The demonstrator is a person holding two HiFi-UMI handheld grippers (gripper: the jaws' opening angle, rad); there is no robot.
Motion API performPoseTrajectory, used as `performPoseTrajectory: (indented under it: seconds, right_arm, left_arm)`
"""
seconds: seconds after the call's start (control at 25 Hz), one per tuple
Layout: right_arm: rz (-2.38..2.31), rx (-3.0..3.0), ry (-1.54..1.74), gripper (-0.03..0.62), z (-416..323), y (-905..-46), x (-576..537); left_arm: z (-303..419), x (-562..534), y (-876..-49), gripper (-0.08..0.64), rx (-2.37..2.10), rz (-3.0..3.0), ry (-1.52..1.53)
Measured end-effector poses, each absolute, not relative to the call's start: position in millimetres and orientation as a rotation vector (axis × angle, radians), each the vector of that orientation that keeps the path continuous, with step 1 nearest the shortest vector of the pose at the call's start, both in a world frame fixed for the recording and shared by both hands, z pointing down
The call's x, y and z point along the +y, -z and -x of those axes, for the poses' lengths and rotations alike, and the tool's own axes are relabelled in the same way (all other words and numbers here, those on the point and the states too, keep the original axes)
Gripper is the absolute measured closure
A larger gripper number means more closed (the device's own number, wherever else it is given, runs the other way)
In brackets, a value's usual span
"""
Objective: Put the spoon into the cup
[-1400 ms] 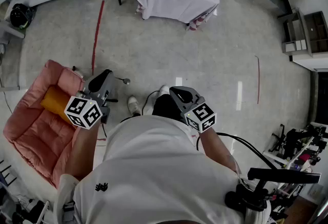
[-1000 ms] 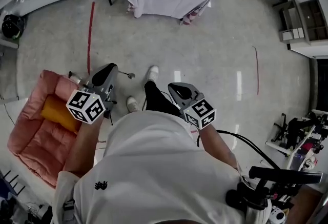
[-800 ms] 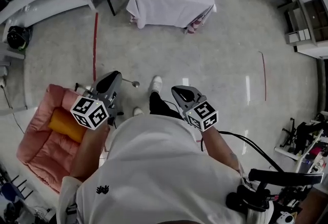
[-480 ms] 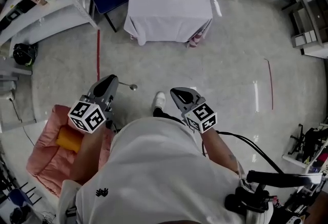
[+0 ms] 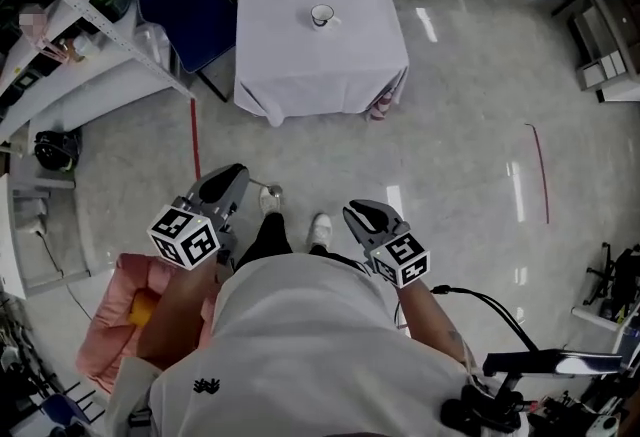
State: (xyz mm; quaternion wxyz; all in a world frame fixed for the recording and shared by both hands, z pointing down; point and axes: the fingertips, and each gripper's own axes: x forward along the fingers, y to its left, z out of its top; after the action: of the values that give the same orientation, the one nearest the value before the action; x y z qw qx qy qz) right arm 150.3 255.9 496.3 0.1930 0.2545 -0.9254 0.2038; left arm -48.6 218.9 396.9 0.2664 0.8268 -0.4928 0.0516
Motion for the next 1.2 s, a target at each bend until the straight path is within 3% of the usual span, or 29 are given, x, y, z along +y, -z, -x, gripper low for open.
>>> performPoseTrajectory:
  seconds: [0.2, 0.88, 1.2]
  right_arm:
    - [-0.790, -2.562, -0.604, 0.537, -147, -500, 223]
    - [-1.046, -2.436, -0.586, 0.572, -15, -484, 49]
    - [-1.061, -2.393, -0.631, 0.574, -31, -485, -12]
  left_arm:
    - [42, 155, -399, 0.512, -1.251, -2.277, -0.098]
    - [145, -86, -401, 0.512, -0.999, -2.433, -0.039]
    - [135, -197, -425, 0.512, -1.045, -2.348, 0.020]
